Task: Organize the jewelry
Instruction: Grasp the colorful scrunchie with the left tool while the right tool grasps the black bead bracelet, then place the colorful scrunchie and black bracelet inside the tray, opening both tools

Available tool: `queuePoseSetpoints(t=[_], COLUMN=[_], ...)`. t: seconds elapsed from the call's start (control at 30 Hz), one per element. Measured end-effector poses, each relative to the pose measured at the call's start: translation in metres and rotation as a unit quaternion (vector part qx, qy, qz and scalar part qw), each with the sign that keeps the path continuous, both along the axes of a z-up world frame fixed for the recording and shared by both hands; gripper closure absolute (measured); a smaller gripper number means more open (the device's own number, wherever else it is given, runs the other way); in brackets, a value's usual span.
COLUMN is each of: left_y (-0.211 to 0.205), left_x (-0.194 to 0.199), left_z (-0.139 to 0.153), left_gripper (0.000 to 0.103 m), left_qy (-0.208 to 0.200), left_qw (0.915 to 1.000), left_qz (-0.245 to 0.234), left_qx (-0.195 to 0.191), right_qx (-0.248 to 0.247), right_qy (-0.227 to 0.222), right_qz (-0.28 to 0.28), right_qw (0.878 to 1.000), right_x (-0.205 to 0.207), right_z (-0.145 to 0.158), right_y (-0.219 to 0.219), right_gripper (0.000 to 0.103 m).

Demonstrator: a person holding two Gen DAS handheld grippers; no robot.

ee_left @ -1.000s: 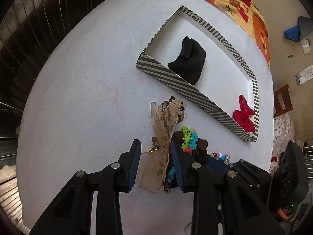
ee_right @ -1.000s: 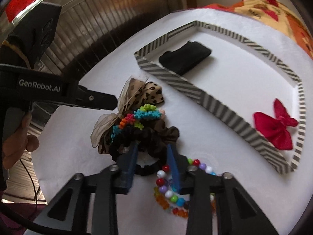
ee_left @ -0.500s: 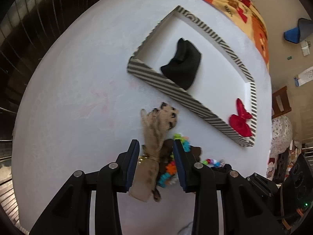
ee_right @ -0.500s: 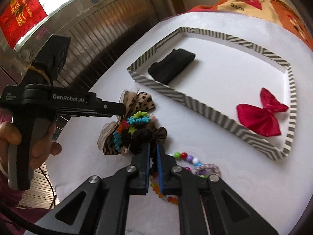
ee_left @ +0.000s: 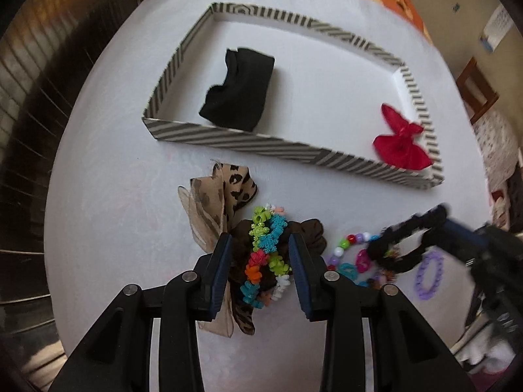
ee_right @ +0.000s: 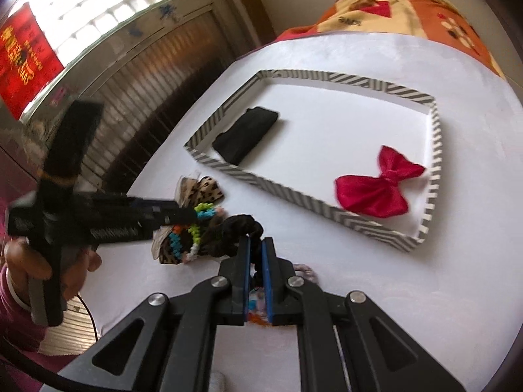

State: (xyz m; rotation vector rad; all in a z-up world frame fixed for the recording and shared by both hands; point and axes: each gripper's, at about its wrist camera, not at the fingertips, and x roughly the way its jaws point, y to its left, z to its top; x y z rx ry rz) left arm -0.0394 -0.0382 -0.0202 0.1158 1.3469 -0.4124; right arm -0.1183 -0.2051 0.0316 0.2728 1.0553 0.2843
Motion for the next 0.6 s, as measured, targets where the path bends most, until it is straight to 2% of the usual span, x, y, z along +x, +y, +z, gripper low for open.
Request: queuePoseSetpoints(t=[0.07, 0.1, 0.3, 0.43, 0.6], left_y=[-0.004, -0.005, 0.004, 0.013, 0.011], left_x=[0.001, 0.001, 0.002, -0.001, -0.002], left_z=[-0.005, -0.006, 0.006, 0.027, 0.059], left_gripper=[0.094, 0.103, 0.103, 0.103, 0.103], left_qy=[-0.007, -0.009, -0.010, -0.008, -0.032], left_qw=[0.9998, 0.9997, 0.9997, 0.9983, 0.9962], left_qz=[-0.007, -0.011, -0.007, -0.002, -0.009], left_qx=[0.014, 0.019, -0.020, -0.059, -0.080], right_qx=[0.000, 0.000, 0.001, 0.004, 0.001], right_qy=[-0.002, -0.003, -0.012, -0.021, -0.033], right_qz=[-0.006, -0.008, -0.017, -0.018, -0.018], right_qw=[1.000, 1.000, 1.000, 1.000, 0.999], right_x=[0.000, 0.001, 0.004, 0.005, 0.007], right_z=[0.002, 0.002, 0.009, 0.017, 0.027], right_y=[-0.005, -0.007, -0.014, -0.018, -0.019], right_gripper=[0.096, 0.096, 0.096, 0.096, 0.096])
